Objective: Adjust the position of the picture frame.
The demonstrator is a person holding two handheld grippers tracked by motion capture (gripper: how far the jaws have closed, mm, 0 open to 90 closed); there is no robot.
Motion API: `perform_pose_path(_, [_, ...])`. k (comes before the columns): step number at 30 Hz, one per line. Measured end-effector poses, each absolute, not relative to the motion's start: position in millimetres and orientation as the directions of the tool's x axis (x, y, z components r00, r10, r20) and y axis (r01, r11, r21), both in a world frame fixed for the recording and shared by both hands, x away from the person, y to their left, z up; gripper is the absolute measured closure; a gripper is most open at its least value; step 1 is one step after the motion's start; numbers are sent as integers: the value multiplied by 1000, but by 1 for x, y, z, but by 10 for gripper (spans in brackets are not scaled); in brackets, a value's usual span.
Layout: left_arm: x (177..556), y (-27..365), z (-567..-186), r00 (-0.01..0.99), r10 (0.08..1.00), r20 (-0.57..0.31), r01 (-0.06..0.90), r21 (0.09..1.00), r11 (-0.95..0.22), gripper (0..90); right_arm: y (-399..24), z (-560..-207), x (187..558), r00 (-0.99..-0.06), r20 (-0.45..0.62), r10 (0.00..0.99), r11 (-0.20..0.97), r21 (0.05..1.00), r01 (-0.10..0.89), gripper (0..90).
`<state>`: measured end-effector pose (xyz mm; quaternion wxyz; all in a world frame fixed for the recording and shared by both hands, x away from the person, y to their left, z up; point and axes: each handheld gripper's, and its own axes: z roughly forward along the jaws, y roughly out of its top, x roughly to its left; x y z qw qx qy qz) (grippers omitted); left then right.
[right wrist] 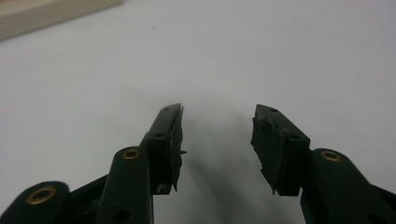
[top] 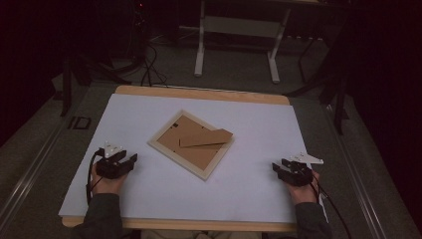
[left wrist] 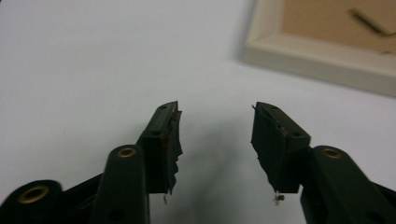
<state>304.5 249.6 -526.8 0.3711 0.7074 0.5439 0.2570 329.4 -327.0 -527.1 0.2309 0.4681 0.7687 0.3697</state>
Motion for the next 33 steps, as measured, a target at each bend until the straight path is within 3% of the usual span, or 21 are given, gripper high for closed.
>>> perform_pose_path(9, [305,245,-519,368,929,-42,561,807,-186,602,-325,-522,325,-471,-11,882,302,781,547,570])
perform_pose_path(33, [302,241,-516,410,910,-59,560,804,-200,608,-317,-514,317,-481,-26,877,311,792,525,554])
